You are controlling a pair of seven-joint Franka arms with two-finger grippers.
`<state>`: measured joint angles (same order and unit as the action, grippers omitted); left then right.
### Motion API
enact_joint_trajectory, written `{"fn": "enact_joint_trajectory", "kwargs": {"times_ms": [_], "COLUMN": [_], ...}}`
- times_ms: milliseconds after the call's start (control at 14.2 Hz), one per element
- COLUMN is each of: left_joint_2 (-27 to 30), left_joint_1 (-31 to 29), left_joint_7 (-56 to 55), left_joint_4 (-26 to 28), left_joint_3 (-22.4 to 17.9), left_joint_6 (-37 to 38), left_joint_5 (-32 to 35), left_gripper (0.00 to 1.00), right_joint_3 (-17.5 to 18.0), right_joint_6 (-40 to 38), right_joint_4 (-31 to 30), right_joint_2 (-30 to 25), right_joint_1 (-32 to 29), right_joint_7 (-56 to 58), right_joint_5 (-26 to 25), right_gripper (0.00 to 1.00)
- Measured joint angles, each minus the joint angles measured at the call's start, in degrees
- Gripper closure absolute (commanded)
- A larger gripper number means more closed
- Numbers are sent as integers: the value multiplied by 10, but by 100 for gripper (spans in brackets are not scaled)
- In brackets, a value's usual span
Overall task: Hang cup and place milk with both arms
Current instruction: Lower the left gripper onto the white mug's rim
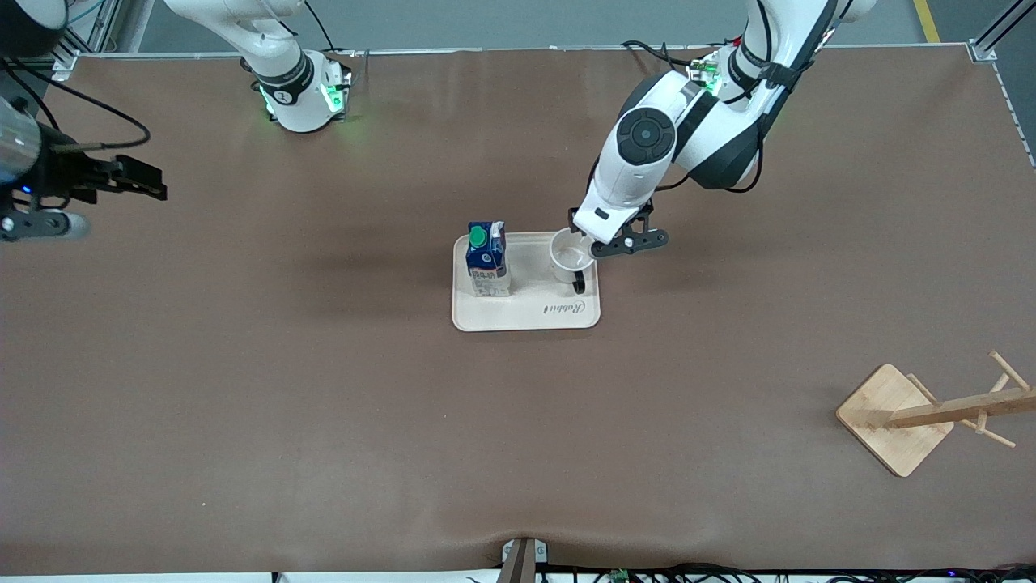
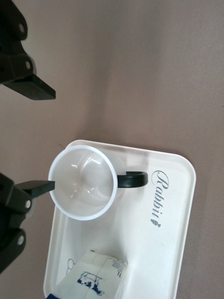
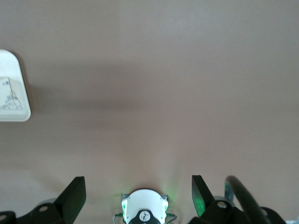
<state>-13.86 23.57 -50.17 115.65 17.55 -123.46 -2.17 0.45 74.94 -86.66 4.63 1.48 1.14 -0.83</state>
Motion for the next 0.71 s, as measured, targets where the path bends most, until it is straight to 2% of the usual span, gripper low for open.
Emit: {"fn": "enact_joint_trajectory", "kwargs": {"times_ms": [495,707], "left_joint_2": [-52,-73], "left_joint_1": [15,17], "left_joint_7": [-41,-62], "left_joint_4": [1,0], "left_joint_3": [0,0], "left_joint_6": [-56,-70], "left_joint_5": [43,62], "left_gripper": [33,39], "right_joint_3": [-9,-8], "right_joint_6": [-20,-54], "right_joint_4": [2,3], "right_joint_2": [20,20], "right_joint_1": [-30,-33], "right_joint_7": [25,29], "right_joint_5": [0,0], "right_gripper": [0,0]}}
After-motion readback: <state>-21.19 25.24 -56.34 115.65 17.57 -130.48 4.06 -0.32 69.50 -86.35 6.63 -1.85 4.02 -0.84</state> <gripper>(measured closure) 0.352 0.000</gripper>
